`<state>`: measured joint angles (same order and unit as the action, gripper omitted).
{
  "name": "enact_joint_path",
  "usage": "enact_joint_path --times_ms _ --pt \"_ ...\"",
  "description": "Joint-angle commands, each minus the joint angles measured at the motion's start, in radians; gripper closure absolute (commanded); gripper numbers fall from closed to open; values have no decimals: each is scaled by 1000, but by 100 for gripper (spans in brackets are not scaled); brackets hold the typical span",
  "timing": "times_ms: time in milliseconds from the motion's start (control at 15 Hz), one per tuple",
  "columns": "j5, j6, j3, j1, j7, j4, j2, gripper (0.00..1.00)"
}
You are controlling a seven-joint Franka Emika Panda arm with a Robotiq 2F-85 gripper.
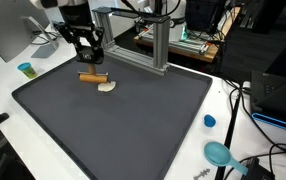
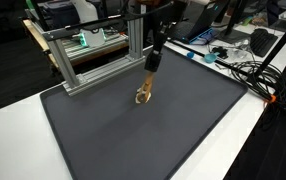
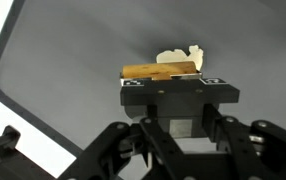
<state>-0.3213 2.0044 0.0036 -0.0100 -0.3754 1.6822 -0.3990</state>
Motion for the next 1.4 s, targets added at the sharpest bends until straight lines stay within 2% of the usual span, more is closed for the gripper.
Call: enact_joint_path --times_ms 0,267,467,533,667,933,1000,1333 --pt "-44 -48 -7 -22 68 -26 -47 79" --pt "46 -113 26 23 -66 -83 -68 79" --pt "130 -192 30 74 -185 -194 -72 79" --pt "76 -115 19 37 -106 -102 -67 54" --pt "102 -156 18 65 -157 -160 -65 54" --pt "107 -165 23 70 -168 -174 -70 54" --pt "131 -171 29 77 -168 -182 -78 79" --pt "152 -162 32 89 -172 -181 -106 79"
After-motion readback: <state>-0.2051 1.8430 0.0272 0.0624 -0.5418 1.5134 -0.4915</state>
